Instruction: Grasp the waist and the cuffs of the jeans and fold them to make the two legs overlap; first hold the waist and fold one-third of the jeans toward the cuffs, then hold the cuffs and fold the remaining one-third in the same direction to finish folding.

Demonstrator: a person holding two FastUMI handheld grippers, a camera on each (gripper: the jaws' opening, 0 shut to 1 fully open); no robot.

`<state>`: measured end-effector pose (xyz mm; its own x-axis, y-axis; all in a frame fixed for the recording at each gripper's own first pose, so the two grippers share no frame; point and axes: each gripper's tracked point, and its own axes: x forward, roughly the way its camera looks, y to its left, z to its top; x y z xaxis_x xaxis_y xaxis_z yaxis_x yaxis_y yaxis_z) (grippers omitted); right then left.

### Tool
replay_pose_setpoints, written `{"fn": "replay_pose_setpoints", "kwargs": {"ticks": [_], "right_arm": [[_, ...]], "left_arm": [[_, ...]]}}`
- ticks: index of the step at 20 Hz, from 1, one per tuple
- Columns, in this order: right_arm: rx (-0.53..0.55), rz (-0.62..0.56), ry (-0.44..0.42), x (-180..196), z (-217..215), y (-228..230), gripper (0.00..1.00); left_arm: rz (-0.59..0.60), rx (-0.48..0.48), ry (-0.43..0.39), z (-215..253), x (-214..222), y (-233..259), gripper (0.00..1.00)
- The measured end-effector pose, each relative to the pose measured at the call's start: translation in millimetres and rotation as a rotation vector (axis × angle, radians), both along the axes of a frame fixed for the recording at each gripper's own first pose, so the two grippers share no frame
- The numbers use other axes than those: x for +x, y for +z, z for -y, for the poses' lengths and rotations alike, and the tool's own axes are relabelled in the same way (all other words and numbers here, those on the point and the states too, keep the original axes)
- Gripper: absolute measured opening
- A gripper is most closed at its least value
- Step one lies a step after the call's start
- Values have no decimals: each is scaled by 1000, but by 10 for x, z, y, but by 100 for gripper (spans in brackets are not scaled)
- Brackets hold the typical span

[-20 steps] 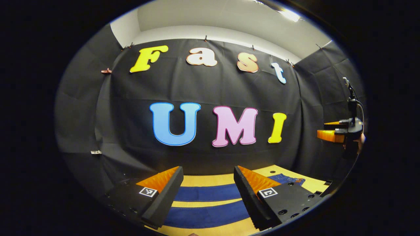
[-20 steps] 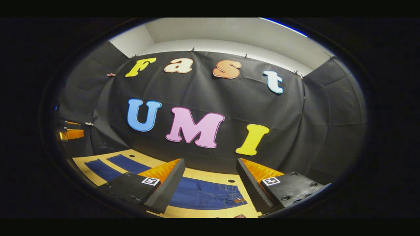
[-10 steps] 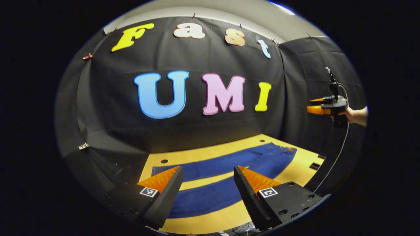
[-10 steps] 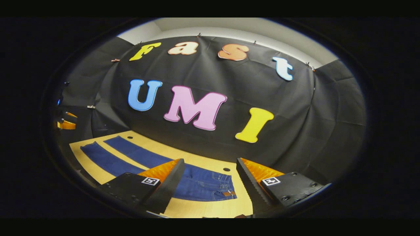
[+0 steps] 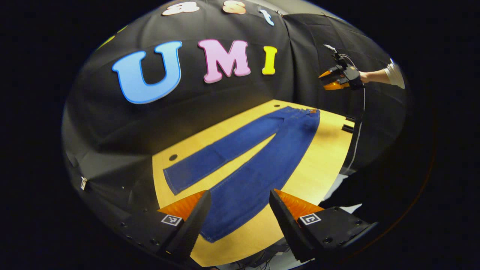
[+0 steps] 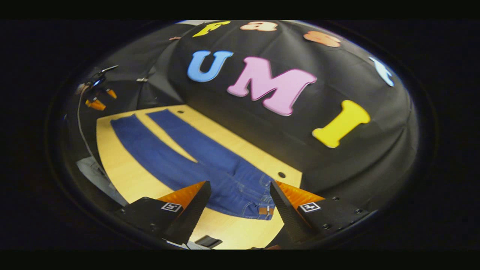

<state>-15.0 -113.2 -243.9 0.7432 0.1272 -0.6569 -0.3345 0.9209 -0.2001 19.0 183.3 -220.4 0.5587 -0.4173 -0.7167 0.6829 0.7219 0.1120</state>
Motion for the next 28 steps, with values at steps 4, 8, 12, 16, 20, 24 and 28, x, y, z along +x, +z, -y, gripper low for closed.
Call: {"fn": "replay_pose_setpoints", "kwargs": {"ticks": [4,8,12,16,20,24,28], "right_arm": [[-24,-208,127,-26,43,-723,97],[-25,-408,231,-106,97,-1372,97],[-13,-568,268,-173,280,-1893,97],[-17,-701,264,-220,488,-2302,97],[-48,-772,294,-292,563,-2497,99],[-36,-817,239,-256,600,-2588,95],[-45,-792,104,-101,761,-2641,61]], "left_arm": [[-141,118,-104,-278,75,-379,98],[-305,240,-204,-400,124,-913,98],[-470,363,-329,-523,18,-1337,98],[-597,417,-398,-622,-89,-1572,97],[-638,477,-417,-651,-123,-1693,98],[-641,500,-404,-695,-22,-1739,92],[-617,505,-285,-763,295,-1806,56]]}}
